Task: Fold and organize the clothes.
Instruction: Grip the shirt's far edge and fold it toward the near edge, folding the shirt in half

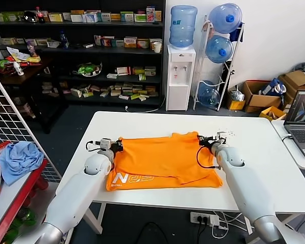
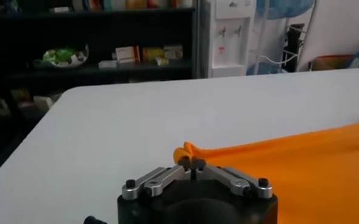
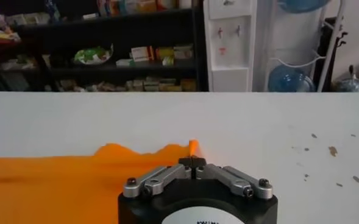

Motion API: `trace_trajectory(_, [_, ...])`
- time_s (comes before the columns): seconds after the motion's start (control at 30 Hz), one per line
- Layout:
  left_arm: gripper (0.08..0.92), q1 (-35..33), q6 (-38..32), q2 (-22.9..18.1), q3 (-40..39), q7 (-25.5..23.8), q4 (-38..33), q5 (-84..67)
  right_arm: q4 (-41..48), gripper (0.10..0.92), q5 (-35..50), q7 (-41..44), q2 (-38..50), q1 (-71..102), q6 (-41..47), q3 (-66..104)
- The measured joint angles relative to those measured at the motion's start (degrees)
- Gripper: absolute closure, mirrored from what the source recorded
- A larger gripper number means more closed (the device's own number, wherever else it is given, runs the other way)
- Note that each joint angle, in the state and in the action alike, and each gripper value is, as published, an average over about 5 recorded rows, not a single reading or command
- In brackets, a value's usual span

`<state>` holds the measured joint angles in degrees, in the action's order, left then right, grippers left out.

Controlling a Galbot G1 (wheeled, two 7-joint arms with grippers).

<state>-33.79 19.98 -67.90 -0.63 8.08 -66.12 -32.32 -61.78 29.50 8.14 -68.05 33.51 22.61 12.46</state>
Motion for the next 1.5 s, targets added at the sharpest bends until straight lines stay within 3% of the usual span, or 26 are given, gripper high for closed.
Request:
trace_trajectory(0.53, [0.905, -13.0, 1.6, 8.4, 3.2, 2.4, -20.4, -0.8, -25.6, 0.901, -0.8, -5.6, 7.9, 18.9, 4.3, 3.5])
trace_trajectory(1.03, [0.901, -27.5, 2.3, 10.5, 6.1, 3.8, -32.8, 1.0, -34.0, 0.876, -2.0, -7.3, 10.0, 30.8, 7.9, 6.3])
trace_trajectory(1.13, [0.853, -28.8, 1.9, 10.8, 6.6, 3.6, -33.8, 1.5, -34.9, 0.806, -2.1, -7.6, 10.1, 31.6, 8.0, 6.3])
trace_trajectory(1.5, [0.511, -30.1, 1.3, 11.2, 7.9, 3.7, -34.5, 0.7, -37.7, 0.502, -2.0, -8.0, 11.2, 33.4, 8.6, 6.3])
